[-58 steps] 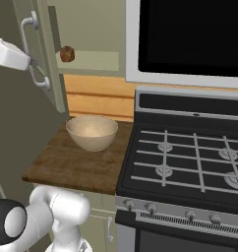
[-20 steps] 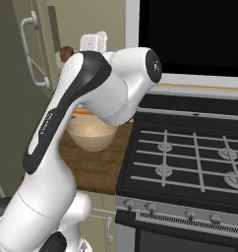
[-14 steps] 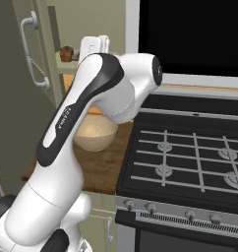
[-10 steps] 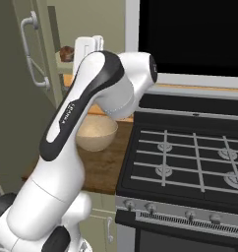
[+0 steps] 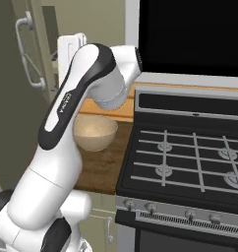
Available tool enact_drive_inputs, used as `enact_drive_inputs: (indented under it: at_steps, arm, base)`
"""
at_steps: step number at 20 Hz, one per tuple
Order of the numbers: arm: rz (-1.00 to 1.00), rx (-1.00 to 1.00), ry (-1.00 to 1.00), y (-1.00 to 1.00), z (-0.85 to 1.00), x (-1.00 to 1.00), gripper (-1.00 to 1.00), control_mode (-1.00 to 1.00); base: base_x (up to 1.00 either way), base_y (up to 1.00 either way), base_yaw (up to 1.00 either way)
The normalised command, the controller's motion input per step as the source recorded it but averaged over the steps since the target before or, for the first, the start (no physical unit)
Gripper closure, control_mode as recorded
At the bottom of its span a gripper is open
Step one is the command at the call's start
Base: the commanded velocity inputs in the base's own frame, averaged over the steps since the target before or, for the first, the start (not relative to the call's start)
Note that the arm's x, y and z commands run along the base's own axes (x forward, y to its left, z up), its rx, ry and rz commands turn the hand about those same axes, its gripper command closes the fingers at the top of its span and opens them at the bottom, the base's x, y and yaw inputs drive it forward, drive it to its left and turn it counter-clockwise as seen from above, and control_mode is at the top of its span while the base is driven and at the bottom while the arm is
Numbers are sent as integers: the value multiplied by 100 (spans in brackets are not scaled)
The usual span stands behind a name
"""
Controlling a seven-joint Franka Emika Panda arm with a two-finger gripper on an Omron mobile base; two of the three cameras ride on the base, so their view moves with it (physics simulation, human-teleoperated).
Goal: Open the cabinet, pick up the bread from the cabinet and place it in the basket. Then move the basket to the dining counter.
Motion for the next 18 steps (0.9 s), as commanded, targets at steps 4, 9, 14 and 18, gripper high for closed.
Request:
enact_drive_inputs:
  at_steps: [4, 9, 14, 18]
  arm:
    - [15, 0, 0, 68, 0, -53, -100, -100]
    - [16, 0, -3, 99, 0, -95, -100, -100]
    - [17, 0, -2, 100, 0, -78, -100, -100]
    - [12, -2, 0, 76, 0, -15, -100, -100]
  base:
    - [0, 0, 0]
    - [0, 0, 0]
    - [0, 0, 0]
    - [0, 0, 0]
